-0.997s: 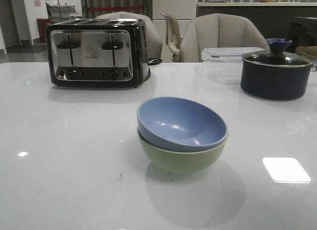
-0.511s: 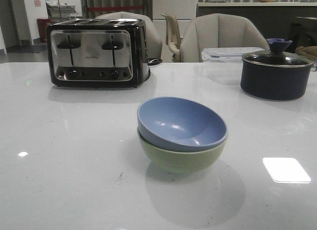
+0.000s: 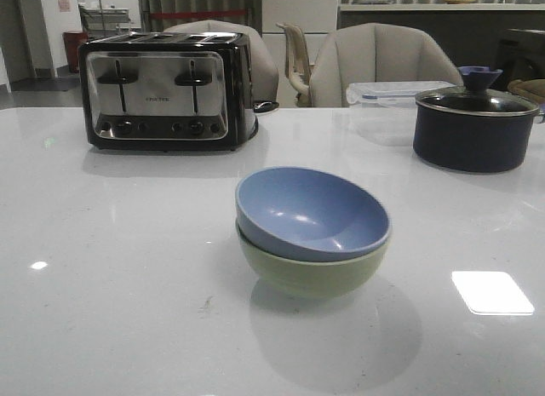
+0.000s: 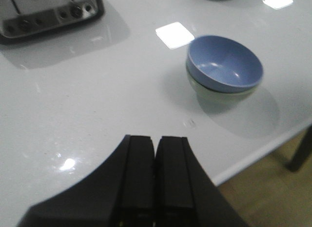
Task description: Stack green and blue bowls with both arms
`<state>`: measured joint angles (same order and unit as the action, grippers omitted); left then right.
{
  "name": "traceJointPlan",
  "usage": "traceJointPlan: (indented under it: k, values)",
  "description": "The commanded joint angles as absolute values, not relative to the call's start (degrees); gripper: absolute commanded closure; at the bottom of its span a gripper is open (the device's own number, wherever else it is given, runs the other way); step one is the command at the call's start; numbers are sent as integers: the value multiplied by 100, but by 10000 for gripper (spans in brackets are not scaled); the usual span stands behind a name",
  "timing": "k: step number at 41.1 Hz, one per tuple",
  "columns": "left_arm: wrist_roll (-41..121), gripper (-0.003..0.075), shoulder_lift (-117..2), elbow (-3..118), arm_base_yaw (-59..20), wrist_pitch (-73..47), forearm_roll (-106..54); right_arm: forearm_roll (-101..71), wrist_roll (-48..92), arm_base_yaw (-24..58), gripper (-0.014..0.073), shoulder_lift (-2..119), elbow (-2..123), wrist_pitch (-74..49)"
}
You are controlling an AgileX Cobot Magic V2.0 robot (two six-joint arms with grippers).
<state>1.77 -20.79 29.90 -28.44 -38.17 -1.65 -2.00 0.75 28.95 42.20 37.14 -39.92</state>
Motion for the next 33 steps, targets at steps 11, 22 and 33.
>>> traceJointPlan:
  k: [11,22,33]
  values:
    - [151,619,-313,1066,-1174,-1026,-155,-165,134,2894,559,4201,3870,-3658]
    - [151,619,145,132,-668,51,-182,-165,134,2894,559,4201,3870,-3663]
    - [151,619,155,-145,-543,467,-268,-165,134,2894,559,4201,3870,-3657]
